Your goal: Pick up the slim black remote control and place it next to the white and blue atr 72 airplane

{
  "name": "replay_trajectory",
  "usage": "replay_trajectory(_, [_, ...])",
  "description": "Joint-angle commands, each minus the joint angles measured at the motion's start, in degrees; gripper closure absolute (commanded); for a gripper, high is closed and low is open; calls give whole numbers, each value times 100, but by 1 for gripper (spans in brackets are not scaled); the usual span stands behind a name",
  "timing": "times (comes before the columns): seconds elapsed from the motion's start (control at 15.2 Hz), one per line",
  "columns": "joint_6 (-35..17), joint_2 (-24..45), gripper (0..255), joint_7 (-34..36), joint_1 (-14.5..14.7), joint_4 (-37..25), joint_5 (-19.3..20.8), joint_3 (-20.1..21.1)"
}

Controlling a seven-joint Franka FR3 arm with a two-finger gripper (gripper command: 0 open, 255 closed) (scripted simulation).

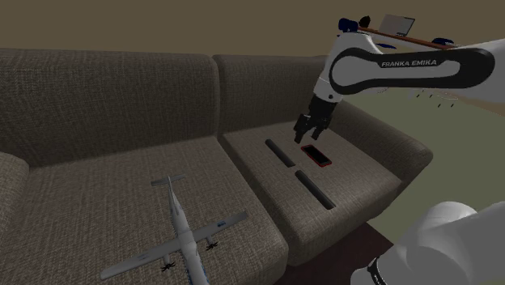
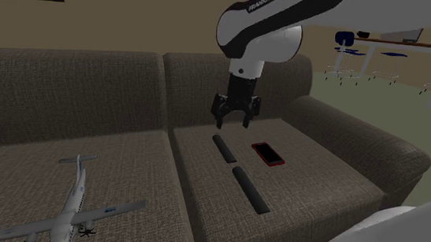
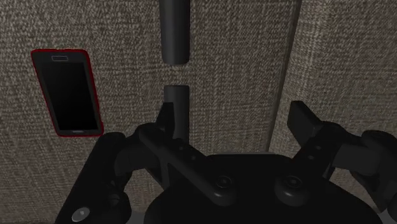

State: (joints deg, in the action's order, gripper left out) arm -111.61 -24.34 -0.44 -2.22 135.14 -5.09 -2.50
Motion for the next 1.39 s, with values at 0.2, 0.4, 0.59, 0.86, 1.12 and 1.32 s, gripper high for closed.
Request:
replay_trajectory(0.2, [-789, 975, 0, -18, -92, -169, -7, -103])
replay_trajectory(0.4, [-1171, 1584, 0, -38, -145, -379, -33, -172])
replay_trajectory(0.59, [-1503, 2206, 0, -65, -199, -649, -80, -239])
replay_trajectory(0.86, [-1797, 2873, 0, -100, -262, -1001, -152, -302])
replay_trajectory(1.12, [-2087, 3056, 0, -133, -253, -892, -204, -285])
replay_trajectory(1.32, [-2343, 3234, 0, -167, -247, -812, -255, -268])
